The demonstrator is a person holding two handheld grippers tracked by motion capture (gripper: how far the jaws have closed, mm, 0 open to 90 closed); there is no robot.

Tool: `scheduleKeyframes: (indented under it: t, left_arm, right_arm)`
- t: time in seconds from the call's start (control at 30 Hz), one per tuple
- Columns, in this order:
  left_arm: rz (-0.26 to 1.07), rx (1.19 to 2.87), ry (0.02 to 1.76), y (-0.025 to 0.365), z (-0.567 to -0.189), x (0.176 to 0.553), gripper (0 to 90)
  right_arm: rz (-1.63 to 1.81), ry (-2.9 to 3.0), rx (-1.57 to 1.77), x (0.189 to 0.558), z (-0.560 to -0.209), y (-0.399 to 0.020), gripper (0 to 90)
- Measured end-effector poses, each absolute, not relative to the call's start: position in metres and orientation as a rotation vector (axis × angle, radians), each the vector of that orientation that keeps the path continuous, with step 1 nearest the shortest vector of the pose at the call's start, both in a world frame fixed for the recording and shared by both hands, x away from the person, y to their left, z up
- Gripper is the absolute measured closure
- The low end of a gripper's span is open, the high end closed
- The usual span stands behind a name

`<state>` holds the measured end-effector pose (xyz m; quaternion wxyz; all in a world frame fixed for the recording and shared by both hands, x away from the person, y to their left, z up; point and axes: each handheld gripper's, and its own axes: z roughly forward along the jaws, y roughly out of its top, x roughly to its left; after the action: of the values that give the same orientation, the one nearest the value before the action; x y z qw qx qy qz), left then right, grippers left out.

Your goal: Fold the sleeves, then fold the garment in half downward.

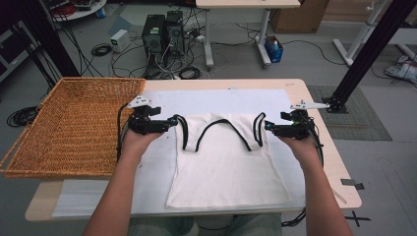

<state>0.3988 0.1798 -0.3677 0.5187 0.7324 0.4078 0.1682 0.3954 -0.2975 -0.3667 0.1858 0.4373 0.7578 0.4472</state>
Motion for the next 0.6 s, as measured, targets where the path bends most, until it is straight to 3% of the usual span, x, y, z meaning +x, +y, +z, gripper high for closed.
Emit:
scheduleKeyframes:
  t: [0.1,0.6]
  left_arm:
    - [0.404,1.776,0.953,0.177,-0.368,0.394,12.8]
    - [0.397,1.782,0.918,0.176,-0.367,0.388,11.1]
  right_arm:
    - [1.273,2.136,1.209,0.391,-0.365,-0.291,13.3]
    - [1.313,2.126,1.196,0.382,-0.362,-0.291,13.2]
